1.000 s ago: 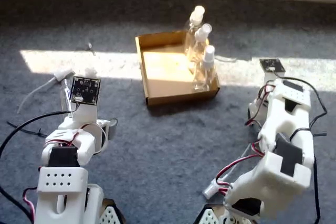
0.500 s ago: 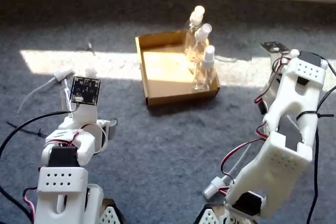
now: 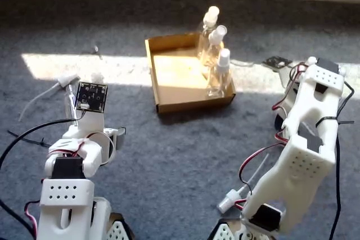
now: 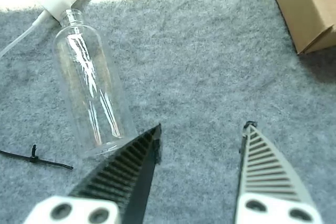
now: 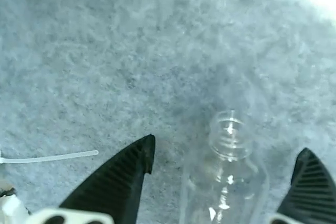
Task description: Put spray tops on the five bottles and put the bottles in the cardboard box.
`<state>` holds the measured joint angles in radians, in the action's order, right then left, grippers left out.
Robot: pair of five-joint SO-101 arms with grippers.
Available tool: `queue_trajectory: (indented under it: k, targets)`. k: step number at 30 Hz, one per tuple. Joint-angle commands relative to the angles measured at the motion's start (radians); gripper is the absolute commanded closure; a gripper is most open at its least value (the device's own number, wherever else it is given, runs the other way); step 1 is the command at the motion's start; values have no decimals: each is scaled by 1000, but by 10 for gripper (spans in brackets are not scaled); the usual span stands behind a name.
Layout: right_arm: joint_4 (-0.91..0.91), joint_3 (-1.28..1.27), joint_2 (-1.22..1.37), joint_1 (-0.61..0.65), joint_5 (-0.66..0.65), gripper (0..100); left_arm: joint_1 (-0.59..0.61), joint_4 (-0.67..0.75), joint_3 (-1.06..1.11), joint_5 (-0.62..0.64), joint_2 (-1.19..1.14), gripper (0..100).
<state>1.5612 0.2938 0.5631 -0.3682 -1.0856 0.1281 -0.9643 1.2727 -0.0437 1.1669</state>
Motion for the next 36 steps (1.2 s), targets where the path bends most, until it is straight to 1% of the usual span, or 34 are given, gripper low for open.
queue_trajectory:
  k: [1, 5, 11, 16, 21, 25, 30, 31, 33, 34, 36]
  targets:
    - [13, 48, 10, -51, -12, 637, -16, 17, -8, -6, 10, 765]
    - [8, 48, 16, -76, -18, 637, -18, 17, -8, -6, 10, 765]
    - [7, 44, 22, -58, -18, 642, -15, 17, -8, -6, 10, 765]
    - [5, 42, 22, -47, -18, 708, -15, 17, -7, -6, 10, 765]
    - [5, 42, 22, -47, -17, 724, -15, 17, -7, -6, 10, 765]
    - [5, 42, 22, -42, -11, 799, -19, 17, -4, -6, 10, 765]
    - [7, 42, 22, -50, -11, 971, -25, 11, -4, -6, 10, 766]
    - [8, 42, 21, -51, -11, 996, -44, 11, -8, -6, 10, 766]
    - [15, 47, 15, -71, -9, 991, -99, 9, -13, -11, 10, 766]
    - [16, 48, 15, -82, -3, 993, -137, 9, -18, -35, 10, 766]
    - [16, 53, 10, -124, 75, 995, -205, -17, -47, -94, 2, 766]
